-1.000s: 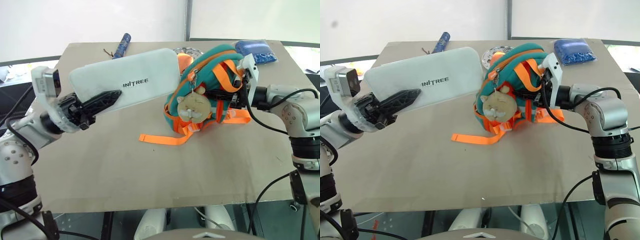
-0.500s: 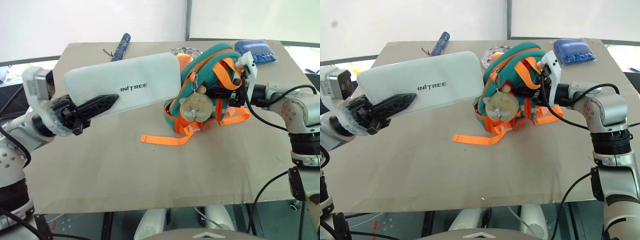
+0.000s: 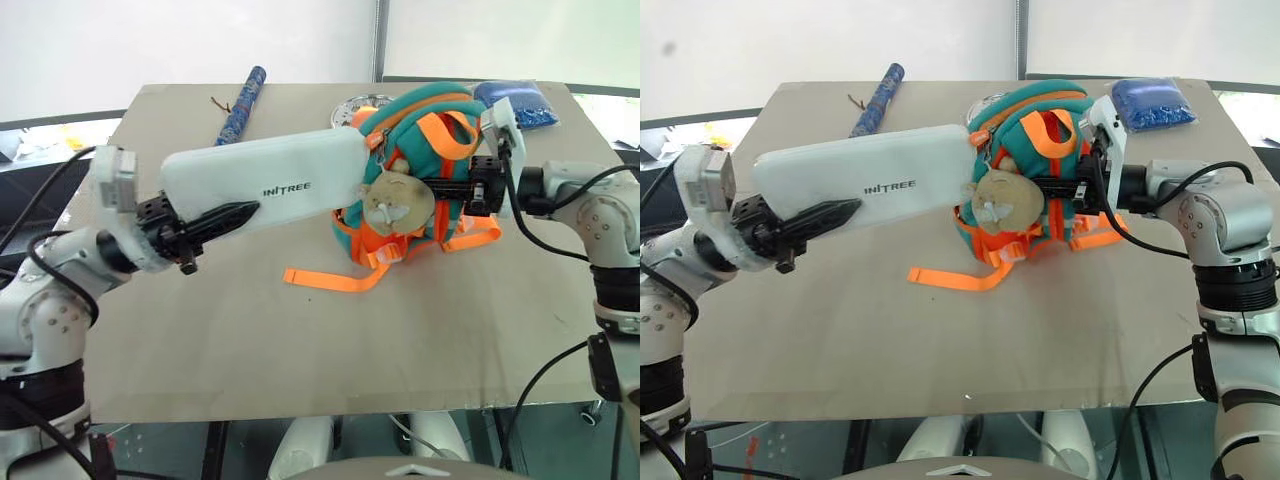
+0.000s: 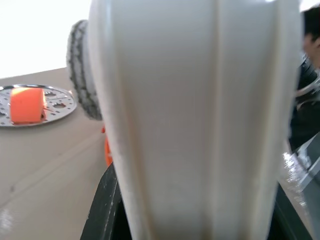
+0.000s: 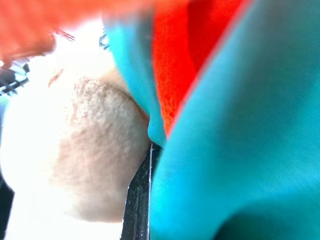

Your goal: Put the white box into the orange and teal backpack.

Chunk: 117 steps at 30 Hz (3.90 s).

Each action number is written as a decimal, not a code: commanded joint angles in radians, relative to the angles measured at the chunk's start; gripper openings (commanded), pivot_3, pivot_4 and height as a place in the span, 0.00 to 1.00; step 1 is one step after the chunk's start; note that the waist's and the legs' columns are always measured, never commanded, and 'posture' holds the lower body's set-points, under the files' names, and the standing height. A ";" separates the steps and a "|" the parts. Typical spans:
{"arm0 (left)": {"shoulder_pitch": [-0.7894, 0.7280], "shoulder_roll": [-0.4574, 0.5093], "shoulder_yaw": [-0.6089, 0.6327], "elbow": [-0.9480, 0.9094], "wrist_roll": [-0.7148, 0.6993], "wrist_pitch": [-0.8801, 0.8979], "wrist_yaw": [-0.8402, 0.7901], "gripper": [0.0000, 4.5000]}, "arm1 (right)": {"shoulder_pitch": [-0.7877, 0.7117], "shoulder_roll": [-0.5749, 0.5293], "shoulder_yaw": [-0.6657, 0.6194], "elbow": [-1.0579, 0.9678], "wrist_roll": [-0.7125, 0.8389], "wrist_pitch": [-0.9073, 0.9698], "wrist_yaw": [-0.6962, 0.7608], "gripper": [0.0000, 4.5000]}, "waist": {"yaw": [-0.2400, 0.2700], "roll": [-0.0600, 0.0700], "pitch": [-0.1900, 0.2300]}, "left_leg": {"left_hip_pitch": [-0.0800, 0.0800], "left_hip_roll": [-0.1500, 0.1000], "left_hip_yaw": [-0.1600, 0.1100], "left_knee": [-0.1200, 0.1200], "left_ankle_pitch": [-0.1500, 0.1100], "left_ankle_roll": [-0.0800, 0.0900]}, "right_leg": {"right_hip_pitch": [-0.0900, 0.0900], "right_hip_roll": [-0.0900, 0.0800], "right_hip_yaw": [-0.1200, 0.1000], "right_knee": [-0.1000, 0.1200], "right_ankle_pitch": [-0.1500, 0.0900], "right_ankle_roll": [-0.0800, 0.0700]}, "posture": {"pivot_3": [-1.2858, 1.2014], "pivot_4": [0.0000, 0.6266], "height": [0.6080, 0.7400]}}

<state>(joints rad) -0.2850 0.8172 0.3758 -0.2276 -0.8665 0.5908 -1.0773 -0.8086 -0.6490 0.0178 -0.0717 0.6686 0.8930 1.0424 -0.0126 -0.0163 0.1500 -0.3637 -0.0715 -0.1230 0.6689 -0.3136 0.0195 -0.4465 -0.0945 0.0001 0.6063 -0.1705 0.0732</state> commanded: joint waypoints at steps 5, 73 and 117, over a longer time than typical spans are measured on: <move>-0.105 -0.003 -0.114 0.013 0.144 -0.099 0.017 0.25 | 0.021 -0.027 -0.035 -0.096 0.049 -0.015 0.041 0.01 | -0.001 0.000 0.000 | 0.000 0.000 0.000 0.000 0.000 0.000 | 0.000 0.000 0.000 0.000 0.000 0.000 | 0.52 0.24 0.95; -0.238 -0.252 0.075 0.214 -0.317 0.547 0.367 0.09 | -0.016 0.177 -0.221 0.103 0.004 -0.087 -0.470 0.00 | -0.026 -0.001 -0.002 | 0.001 -0.005 -0.006 0.002 0.000 0.000 | 0.000 -0.001 0.001 0.002 0.001 0.001 | 0.52 0.24 0.95; -0.135 -0.400 -0.317 0.097 0.056 0.057 0.409 0.28 | 0.336 -0.002 -0.187 -0.288 -0.014 -0.137 -0.606 0.19 | -0.009 -0.001 -0.007 | 0.003 -0.011 -0.001 0.001 0.000 0.001 | 0.000 -0.004 0.003 0.002 0.001 0.001 | 0.52 0.24 0.95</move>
<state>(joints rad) -0.4204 0.4089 0.0313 -0.1120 -0.8253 0.6937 -0.6437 -0.4572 -0.6447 -0.1512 -0.3085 0.6715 0.7960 0.4329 -0.0220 -0.0168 0.1432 -0.3599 -0.0820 -0.1224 0.6701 -0.3134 0.0204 -0.4465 -0.0979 0.0064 0.6087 -0.1683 0.0753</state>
